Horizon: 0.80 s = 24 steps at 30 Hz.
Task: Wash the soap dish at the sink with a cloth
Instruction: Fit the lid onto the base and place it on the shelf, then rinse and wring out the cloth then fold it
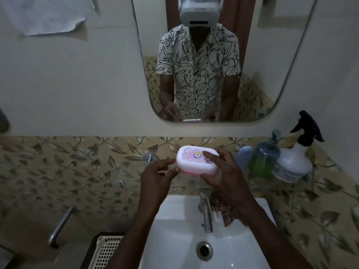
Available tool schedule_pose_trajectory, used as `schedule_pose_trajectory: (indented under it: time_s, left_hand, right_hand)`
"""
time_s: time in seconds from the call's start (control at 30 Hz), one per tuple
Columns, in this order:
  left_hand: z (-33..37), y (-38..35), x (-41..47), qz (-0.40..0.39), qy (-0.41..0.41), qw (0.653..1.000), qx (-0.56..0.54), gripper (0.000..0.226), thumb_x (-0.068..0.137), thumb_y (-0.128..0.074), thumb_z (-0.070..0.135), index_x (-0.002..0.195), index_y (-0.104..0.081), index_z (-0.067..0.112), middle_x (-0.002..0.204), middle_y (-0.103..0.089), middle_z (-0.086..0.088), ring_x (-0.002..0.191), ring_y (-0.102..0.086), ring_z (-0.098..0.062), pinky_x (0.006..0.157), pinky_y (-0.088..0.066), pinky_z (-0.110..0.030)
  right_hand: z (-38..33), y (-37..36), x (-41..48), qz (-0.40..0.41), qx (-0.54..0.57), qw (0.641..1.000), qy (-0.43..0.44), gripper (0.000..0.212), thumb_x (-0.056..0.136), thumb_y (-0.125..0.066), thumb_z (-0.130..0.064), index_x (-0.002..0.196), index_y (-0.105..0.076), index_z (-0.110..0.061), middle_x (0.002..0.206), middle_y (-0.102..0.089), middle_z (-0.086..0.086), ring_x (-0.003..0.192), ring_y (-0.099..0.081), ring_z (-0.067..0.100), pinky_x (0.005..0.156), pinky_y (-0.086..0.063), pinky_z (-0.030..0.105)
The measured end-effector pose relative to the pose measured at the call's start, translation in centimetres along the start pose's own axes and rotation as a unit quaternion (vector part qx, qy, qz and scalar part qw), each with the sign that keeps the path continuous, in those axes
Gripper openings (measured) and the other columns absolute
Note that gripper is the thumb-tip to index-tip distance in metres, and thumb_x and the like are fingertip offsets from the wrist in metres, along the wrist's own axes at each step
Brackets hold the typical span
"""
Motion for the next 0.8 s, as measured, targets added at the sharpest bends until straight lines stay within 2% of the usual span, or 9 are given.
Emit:
schedule_pose_trajectory:
  time_s: [0.07, 0.17, 0.3, 0.4, 0.57, 0.63, 0.67, 0.73, 0.8]
  left_hand:
    - [-0.6, -0.6, 0.6, 0.001, -0.007, 0.998, 0.064, 0.035, 0.076, -0.084, 0.018, 0.109, -0.078, 0.008, 0.106, -0.076, -0.012, 0.095, -0.067, -0.021, 0.083, -0.048, -0.027]
    - [-1.7, -1.5, 1.2, 0.010, 0.000, 0.995, 0.094, 0.026, 0.072, -0.086, 0.019, 0.096, -0.081, 0.009, 0.093, -0.079, -0.006, 0.088, -0.070, -0.021, 0.084, -0.051, -0.029]
    - [-3.0, -2.6, 1.4, 0.021, 0.025, 0.994, 0.109, 0.014, 0.071, -0.085, 0.023, 0.080, -0.081, 0.014, 0.079, -0.079, -0.002, 0.078, -0.073, -0.016, 0.089, -0.055, -0.040]
    - [-3.3, -3.0, 1.5, 0.044, 0.027, 0.994, 0.099, 0.010, 0.070, -0.084, 0.023, 0.075, -0.078, 0.016, 0.071, -0.076, 0.003, 0.073, -0.072, -0.013, 0.083, -0.057, -0.039]
    - [-3.5, -3.4, 1.6, 0.053, 0.025, 0.994, 0.090, 0.017, 0.072, -0.085, 0.023, 0.080, -0.079, 0.010, 0.074, -0.076, -0.004, 0.074, -0.072, -0.019, 0.076, -0.056, -0.034]
    - [-3.4, -2.9, 1.4, 0.070, 0.024, 0.994, 0.085, 0.022, 0.073, -0.085, 0.024, 0.088, -0.079, 0.008, 0.079, -0.076, -0.004, 0.075, -0.070, -0.018, 0.073, -0.052, -0.027]
    - [-3.3, -2.1, 1.0, 0.092, 0.013, 0.992, 0.085, 0.022, 0.076, -0.083, 0.024, 0.091, -0.078, 0.009, 0.079, -0.074, 0.000, 0.073, -0.068, -0.014, 0.071, -0.049, -0.021]
    - [-4.0, -0.4, -0.4, 0.137, -0.018, 0.986, 0.091, 0.016, 0.080, -0.080, 0.024, 0.092, -0.078, 0.014, 0.076, -0.069, 0.008, 0.067, -0.062, 0.003, 0.066, -0.041, -0.004]
    - [-5.8, 0.9, -2.6, 0.154, -0.034, 0.982, 0.099, 0.006, 0.083, -0.075, 0.021, 0.090, -0.075, 0.020, 0.070, -0.066, 0.016, 0.067, -0.061, 0.014, 0.065, -0.037, 0.005]
  right_hand:
    - [1.2, -1.2, 0.3, -0.041, -0.005, 0.999, -0.010, 0.067, 0.069, -0.083, -0.013, 0.131, -0.058, -0.017, 0.132, -0.049, 0.011, 0.120, -0.050, 0.021, 0.098, -0.030, 0.007]
    - [2.7, -2.1, 0.5, -0.065, -0.005, 0.998, -0.010, 0.069, 0.067, -0.084, -0.009, 0.130, -0.058, -0.018, 0.133, -0.049, 0.011, 0.120, -0.050, 0.021, 0.094, -0.023, -0.005]
    - [4.0, -3.4, 0.3, -0.089, -0.020, 0.995, -0.026, 0.070, 0.065, -0.084, -0.008, 0.130, -0.057, -0.015, 0.133, -0.048, 0.010, 0.120, -0.051, 0.020, 0.092, -0.029, 0.005]
    - [4.5, -3.7, 0.5, -0.081, -0.010, 0.997, -0.013, 0.069, 0.064, -0.081, -0.002, 0.128, -0.057, -0.012, 0.132, -0.049, 0.010, 0.119, -0.051, 0.020, 0.091, -0.026, -0.004]
    - [3.6, -3.6, 0.6, -0.088, -0.007, 0.996, -0.014, 0.071, 0.069, -0.076, 0.000, 0.134, -0.050, -0.010, 0.140, -0.046, 0.013, 0.126, -0.048, 0.023, 0.095, -0.031, 0.010]
    - [3.1, -2.5, 0.0, -0.057, 0.012, 0.998, -0.004, 0.070, 0.071, -0.076, -0.004, 0.136, -0.049, -0.010, 0.140, -0.049, 0.010, 0.126, -0.049, 0.017, 0.098, -0.034, 0.012]
    - [3.2, -1.4, -0.7, -0.012, 0.016, 1.000, 0.006, 0.063, 0.074, -0.075, -0.006, 0.132, -0.052, -0.012, 0.135, -0.055, 0.004, 0.122, -0.052, 0.011, 0.098, -0.037, 0.011]
    - [4.8, 0.7, -3.5, 0.093, 0.000, 0.996, 0.004, 0.037, 0.080, -0.069, -0.014, 0.116, -0.063, -0.019, 0.112, -0.066, -0.010, 0.104, -0.059, -0.007, 0.089, -0.042, 0.005]
    - [8.4, 1.2, -7.1, 0.143, -0.035, 0.987, -0.058, 0.014, 0.083, -0.066, -0.019, 0.096, -0.070, -0.021, 0.084, -0.072, -0.010, 0.079, -0.064, -0.005, 0.071, -0.048, 0.009]
Point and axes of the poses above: each hand's wrist, its own x-axis towards the middle knuckle, its own y-axis out of the back of the hand, z = x × y, the point moved 5 cm from there along x, towards the middle knuckle
